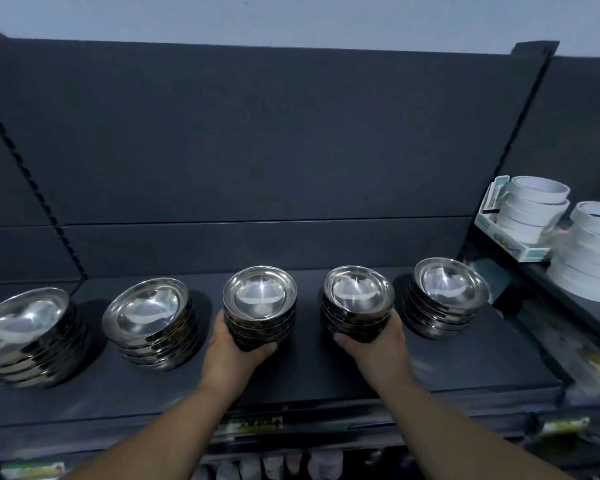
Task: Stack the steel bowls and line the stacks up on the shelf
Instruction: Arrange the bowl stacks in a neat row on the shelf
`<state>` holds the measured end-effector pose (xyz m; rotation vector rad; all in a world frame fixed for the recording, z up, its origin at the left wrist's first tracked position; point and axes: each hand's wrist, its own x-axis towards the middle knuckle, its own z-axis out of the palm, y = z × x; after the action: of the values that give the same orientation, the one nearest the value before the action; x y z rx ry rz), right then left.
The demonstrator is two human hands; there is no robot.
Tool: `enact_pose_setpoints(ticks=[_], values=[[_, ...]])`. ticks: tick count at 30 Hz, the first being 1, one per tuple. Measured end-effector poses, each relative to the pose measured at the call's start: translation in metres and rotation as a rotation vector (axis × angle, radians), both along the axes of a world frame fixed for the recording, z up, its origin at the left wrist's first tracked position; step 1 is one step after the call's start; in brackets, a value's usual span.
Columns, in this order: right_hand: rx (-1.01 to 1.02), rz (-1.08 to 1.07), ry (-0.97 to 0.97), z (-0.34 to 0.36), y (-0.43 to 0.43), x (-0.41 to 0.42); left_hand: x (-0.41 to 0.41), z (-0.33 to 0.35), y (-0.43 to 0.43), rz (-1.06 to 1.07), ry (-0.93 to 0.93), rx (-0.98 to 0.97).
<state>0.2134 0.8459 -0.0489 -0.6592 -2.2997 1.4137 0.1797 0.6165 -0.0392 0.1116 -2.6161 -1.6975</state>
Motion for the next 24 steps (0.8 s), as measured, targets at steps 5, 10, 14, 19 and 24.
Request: enact_pose_setpoints(ticks=[5, 10, 14, 19, 24], values=[[0.027, 0.008, 0.097, 0.024, 0.0, 0.001, -0.006, -0.003, -0.001, 0.033, 0.022, 0.019], [0.093, 0.088, 0.14, 0.033, 0.001, -0.006, -0.01, -0.006, 0.002, 0.039, 0.052, 0.011], [0.128, 0.1, 0.139, 0.031, -0.001, -0.009, -0.012, -0.01, 0.001, 0.043, 0.047, 0.006], [0.16, 0.084, 0.166, 0.029, 0.001, -0.009, -0.013, -0.011, 0.0, 0.03, 0.054, 0.008], [0.19, 0.078, 0.189, 0.027, 0.002, -0.009, -0.012, -0.009, -0.001, 0.015, 0.077, 0.015]])
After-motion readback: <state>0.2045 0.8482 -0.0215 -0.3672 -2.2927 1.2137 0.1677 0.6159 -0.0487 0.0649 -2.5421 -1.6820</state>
